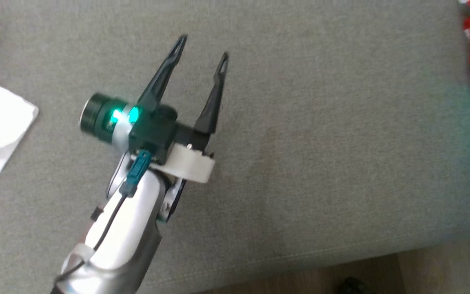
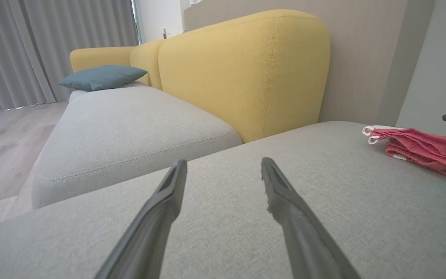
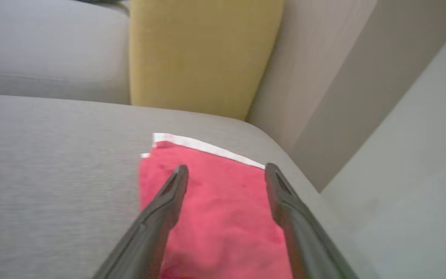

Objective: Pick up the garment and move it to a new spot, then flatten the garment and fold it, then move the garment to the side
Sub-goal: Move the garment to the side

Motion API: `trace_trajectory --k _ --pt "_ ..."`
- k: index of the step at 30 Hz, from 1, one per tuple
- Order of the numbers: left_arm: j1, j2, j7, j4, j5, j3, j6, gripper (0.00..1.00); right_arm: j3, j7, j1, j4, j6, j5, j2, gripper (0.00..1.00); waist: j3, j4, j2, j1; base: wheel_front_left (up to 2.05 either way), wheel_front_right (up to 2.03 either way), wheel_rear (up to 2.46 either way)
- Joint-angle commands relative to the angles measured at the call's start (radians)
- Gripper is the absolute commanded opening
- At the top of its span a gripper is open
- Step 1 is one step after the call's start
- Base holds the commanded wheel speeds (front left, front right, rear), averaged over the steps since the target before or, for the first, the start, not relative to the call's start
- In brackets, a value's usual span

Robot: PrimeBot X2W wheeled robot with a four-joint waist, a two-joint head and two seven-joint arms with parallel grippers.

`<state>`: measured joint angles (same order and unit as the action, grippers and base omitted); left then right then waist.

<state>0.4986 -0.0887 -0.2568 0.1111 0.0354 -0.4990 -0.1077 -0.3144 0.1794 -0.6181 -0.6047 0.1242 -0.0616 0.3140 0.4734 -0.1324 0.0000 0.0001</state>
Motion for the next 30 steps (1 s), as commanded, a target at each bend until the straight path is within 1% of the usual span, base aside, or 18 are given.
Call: trace_trajectory --k 1,7,11,15,18,23,30 --pt "-0.021 -0.018 -0.005 -0.027 0.013 0.045 -0.015 1.0 0.044 0.02 0.053 0.073 0.007 0.018 -0.016 1.0 -0.059 -0.002 0.0 -0.0001 0.0 0.0 0.0" --pt "-0.104 -0.028 -0.005 -0.031 0.046 0.087 -0.052 1.0 0.147 0.026 0.197 0.248 0.007 0.088 -0.114 1.0 -0.129 0.031 0.0 -0.0001 0.0 0.0 0.0" --pt "-0.152 -0.026 -0.005 -0.037 0.067 0.113 -0.073 1.0 0.202 0.0 0.288 0.364 0.007 0.111 -0.16 1.0 -0.172 0.072 0.0 -0.0001 0.0 0.0 0.0" --pt "-0.203 -0.031 -0.005 -0.032 0.081 0.147 -0.099 1.0 0.247 -0.033 0.361 0.453 0.007 0.122 -0.199 1.0 -0.213 0.108 0.0 -0.0001 0.0 0.0 0.0" --pt "-0.241 -0.039 -0.005 -0.031 0.092 0.174 -0.114 1.0 0.275 -0.053 0.407 0.497 0.007 0.137 -0.22 1.0 -0.243 0.13 0.0 -0.0001 0.0 0.0 0.0" --pt "-0.285 -0.055 -0.005 -0.03 0.102 0.205 -0.128 1.0 0.29 -0.074 0.463 0.544 0.007 0.151 -0.24 1.0 -0.278 0.151 0.0 -0.0001 0.0 0.0 0.0" --pt "-0.345 -0.077 -0.005 -0.011 0.119 0.23 -0.13 1.0 0.287 -0.106 0.556 0.611 0.007 0.168 -0.259 1.0 -0.334 0.157 0.0 -0.0001 0.0 0.0 0.0"
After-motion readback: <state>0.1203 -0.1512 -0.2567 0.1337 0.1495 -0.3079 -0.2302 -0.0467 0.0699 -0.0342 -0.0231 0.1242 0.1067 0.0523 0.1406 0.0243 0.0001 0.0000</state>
